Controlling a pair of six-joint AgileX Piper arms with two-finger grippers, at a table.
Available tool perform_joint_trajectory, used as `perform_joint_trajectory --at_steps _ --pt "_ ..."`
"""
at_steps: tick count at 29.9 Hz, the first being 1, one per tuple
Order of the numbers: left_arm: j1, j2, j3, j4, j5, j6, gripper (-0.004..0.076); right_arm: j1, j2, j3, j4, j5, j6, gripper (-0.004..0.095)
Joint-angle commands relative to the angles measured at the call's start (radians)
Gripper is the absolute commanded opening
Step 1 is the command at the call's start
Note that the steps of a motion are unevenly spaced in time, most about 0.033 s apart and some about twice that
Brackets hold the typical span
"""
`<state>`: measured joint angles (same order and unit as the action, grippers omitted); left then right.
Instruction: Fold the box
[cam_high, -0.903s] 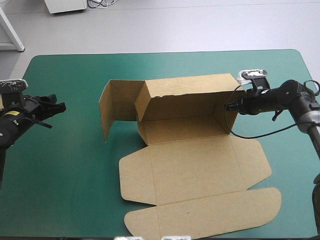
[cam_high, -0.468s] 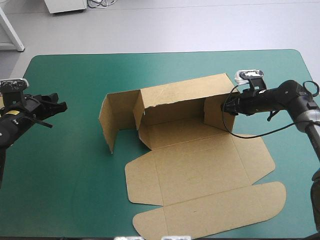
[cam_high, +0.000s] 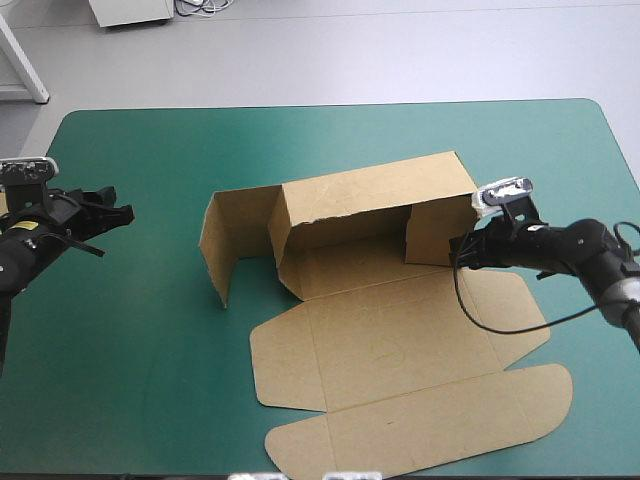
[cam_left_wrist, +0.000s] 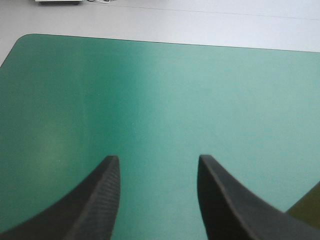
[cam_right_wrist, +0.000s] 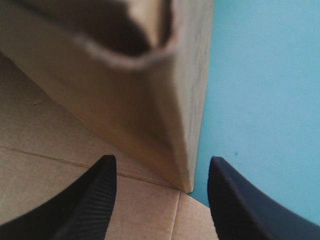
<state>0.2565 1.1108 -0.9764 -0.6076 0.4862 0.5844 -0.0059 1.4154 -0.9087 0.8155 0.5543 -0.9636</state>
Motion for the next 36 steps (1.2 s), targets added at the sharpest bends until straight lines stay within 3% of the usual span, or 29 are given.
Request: perform_joint_trajectory --at_steps 1,8,13,21,24,29,33,36 --pt "0.0 -0.015 -0.025 -0.037 -0.053 0.002 0.0349 0.001 -0.08 0.098 0.274 -0.144 -0.266 0.0509" --pt "0.0 -0.015 -0.025 -0.037 -0.053 0.002 0.0349 0.001 -0.059 0.194 0.77 -0.174 -0.761 0.0509" --pt "0.0 -0.015 -0.025 -0.037 -0.049 0.002 0.0349 0.001 -0.027 0.208 0.947 -0.158 -0.97 0.0508" --pt "0.0 -0.015 -0.025 -0.037 -0.056 0.01 0.0349 0.001 0.056 0.208 0.977 -0.09 -0.997 0.0469" --pt "0.0 -0.015 -0.025 -0.037 -0.054 0.013 0.0348 0.001 0.071 0.206 0.982 -0.081 -1.004 0.0328" --pt "0.0 -0.015 -0.025 -0.037 -0.054 0.015 0.0302 0.001 0.068 0.194 0.979 -0.052 -1.037 0.0002" --pt "0.0 -0.015 -0.025 -0.037 -0.042 0.015 0.0257 0.001 0.068 0.174 0.971 -0.057 -0.97 -0.001" --pt "0.0 -0.015 -0.025 -0.037 -0.035 0.016 0.0246 0.001 0.068 0.145 0.879 -0.09 -0.825 -0.001"
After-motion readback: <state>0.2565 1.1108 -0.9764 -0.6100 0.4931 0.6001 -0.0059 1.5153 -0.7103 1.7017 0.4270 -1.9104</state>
